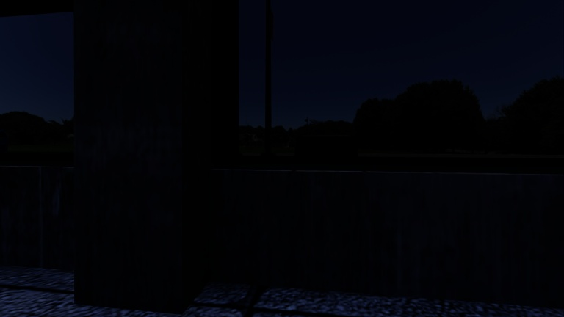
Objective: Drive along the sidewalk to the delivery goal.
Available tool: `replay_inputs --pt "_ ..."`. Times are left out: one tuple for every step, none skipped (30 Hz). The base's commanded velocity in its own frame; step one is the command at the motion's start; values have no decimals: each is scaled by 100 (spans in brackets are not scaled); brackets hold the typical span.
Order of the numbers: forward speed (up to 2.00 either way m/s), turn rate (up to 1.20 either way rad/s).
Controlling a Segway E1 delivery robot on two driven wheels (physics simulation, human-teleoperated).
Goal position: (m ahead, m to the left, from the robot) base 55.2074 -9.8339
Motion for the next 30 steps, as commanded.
replay_inputs --pt "0 0" --pt "0 0" --pt "0 0" --pt "0 0" --pt "0 0" --pt "0 0" --pt "0 0" --pt "0 0" --pt "0 0" --pt "0 0" --pt "0 0" --pt "0 0" --pt "0 0" --pt "0 0" --pt "0 0" --pt "0 0" --pt "0 0" --pt "0 0" --pt "0 0" --pt "0 0" --pt "0 0" --pt "0 0" --pt "0 0" --pt "0 0" --pt "0 0" --pt "0 0" --pt "0 0" --pt "0 0" --pt "0 0" --pt "0 0"
